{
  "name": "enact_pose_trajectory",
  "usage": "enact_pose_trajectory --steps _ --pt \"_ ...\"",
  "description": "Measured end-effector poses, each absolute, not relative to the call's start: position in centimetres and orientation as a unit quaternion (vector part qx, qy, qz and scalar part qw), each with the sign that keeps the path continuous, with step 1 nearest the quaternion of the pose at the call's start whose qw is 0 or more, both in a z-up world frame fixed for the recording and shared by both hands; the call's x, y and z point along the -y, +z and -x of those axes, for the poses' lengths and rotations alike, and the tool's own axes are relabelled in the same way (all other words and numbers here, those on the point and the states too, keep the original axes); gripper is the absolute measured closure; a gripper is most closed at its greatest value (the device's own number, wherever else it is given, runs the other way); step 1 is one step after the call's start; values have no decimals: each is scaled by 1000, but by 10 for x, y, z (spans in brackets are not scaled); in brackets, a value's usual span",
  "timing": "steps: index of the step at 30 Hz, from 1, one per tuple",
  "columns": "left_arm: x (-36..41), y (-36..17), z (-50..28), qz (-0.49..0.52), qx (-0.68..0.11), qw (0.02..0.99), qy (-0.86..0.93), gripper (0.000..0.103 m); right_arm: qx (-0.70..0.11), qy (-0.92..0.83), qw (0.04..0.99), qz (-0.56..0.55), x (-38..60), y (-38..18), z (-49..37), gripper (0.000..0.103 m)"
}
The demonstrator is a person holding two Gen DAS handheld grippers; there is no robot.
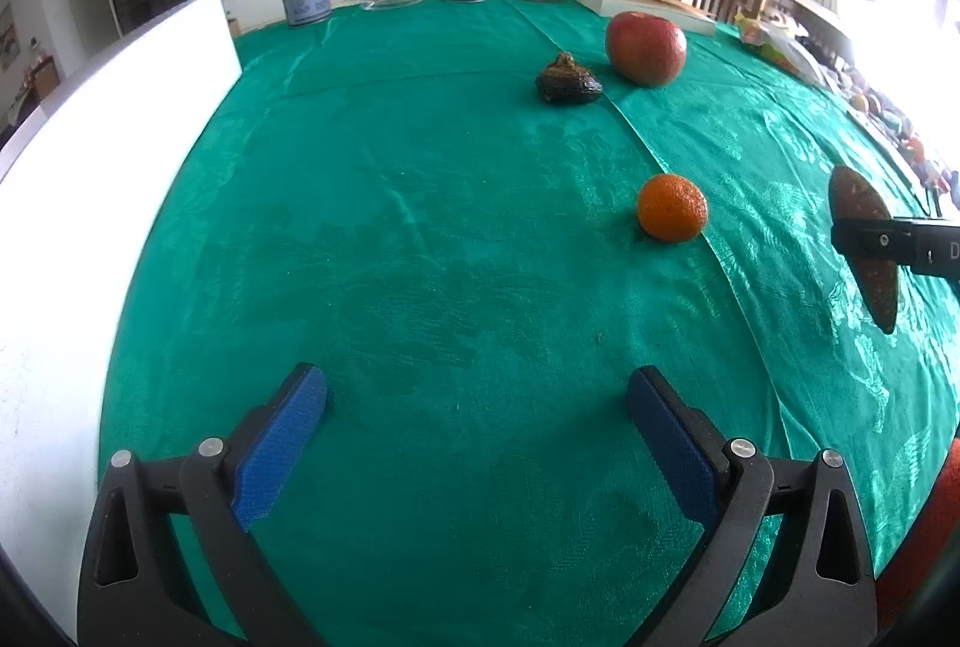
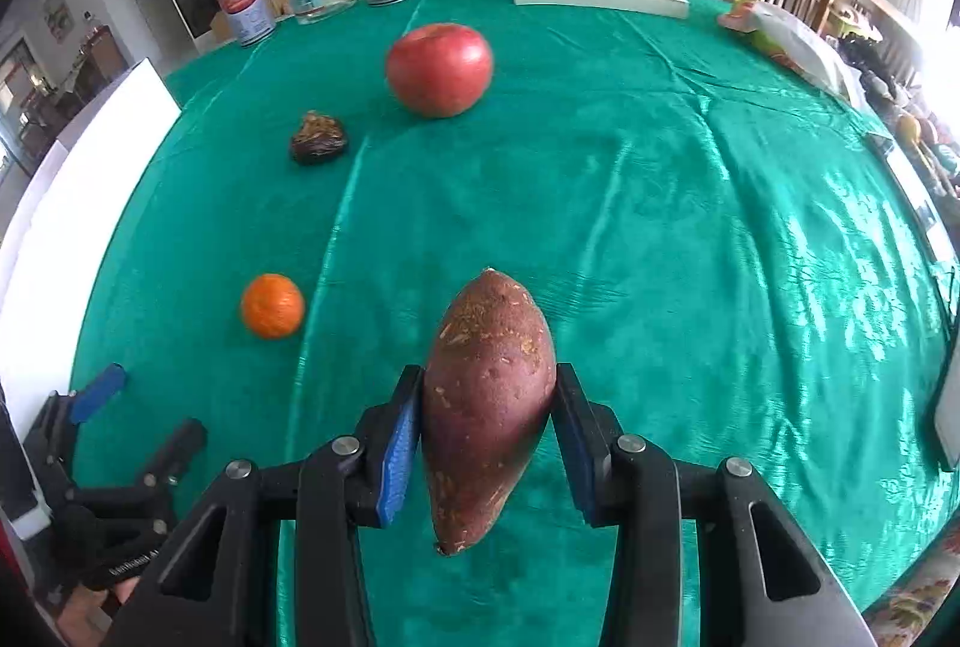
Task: Organize fruits
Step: 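Lower the sweet potato and open the right gripper to release it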
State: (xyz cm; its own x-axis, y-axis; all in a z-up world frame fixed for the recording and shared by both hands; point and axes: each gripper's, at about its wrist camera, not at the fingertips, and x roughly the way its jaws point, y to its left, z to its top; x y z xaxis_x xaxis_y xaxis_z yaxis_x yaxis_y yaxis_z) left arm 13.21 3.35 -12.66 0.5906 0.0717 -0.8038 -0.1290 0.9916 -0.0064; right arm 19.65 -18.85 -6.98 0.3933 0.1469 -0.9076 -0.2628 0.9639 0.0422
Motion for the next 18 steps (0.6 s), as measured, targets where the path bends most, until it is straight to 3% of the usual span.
enact_pose_trajectory --steps 6,14,18 --pt "-33 -127 -132 31 -449 891 57 2 -519 117 846 17 205 -83 -192 59" --pt "-33 -127 -132 32 -449 891 57 2 -476 99 873 38 200 -95 -183 26" --pt "-33 -127 -132 32 -449 891 57 2 -464 89 880 43 200 -99 -179 18"
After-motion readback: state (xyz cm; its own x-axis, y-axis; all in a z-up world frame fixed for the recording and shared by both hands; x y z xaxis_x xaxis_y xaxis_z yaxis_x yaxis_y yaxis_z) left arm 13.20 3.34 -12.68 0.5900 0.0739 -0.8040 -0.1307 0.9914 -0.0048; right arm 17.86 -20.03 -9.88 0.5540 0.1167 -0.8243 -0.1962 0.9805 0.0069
